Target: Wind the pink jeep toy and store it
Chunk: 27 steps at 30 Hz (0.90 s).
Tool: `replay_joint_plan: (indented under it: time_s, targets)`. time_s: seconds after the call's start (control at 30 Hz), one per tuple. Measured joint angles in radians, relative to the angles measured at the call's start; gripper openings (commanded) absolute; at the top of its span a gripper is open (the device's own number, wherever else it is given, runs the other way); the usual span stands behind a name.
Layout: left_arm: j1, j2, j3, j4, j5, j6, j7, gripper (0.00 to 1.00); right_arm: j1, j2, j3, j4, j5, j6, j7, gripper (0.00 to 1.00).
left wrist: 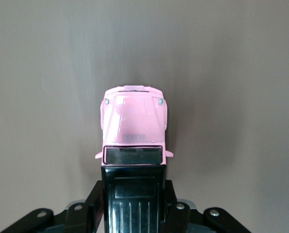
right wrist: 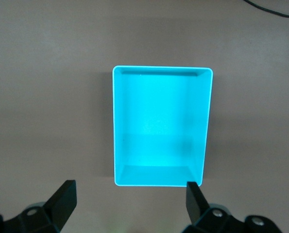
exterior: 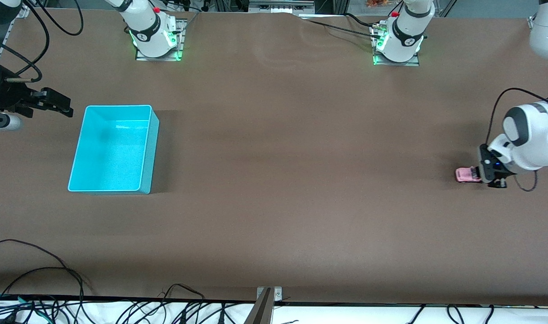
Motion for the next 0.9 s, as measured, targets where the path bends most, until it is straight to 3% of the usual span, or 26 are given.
replay_joint_plan:
  time_s: [0.23, 0.5, 0.63, 0.67, 0.7, 0.73, 0.9]
  targets:
    - [0.082, 0.048, -0.002, 0.08, 0.0, -0.003, 0.104, 0.0, 0.0, 0.0, 0.0, 0.0, 0.0, 0.0, 0.0, 1.0]
    - [0.098, 0.059, -0.005, 0.097, 0.0, -0.007, 0.122, 0.0, 0.0, 0.0, 0.0, 0.0, 0.0, 0.0, 0.0, 1.0]
    - [0.098, 0.059, -0.005, 0.098, 0.0, -0.008, 0.123, 0.06, 0.0, 0.0, 0.0, 0.0, 0.0, 0.0, 0.0, 1.0]
    - [0.098, 0.059, -0.005, 0.098, 0.0, -0.008, 0.123, 0.15, 0.0, 0.0, 0.0, 0.0, 0.0, 0.0, 0.0, 1.0]
    - [0.098, 0.059, -0.005, 0.098, 0.0, -0.008, 0.124, 0.41, 0.0, 0.0, 0.0, 0.0, 0.0, 0.0, 0.0, 1.0]
    - [0.098, 0.059, -0.005, 0.099, 0.0, -0.008, 0.124, 0.96, 0.0, 0.0, 0.0, 0.0, 0.0, 0.0, 0.0, 1.0]
    - [0.099, 0.065, -0.005, 0.097, 0.0, -0.014, 0.124, 1.0, 0.0, 0.0, 0.0, 0.0, 0.0, 0.0, 0.0, 1.0]
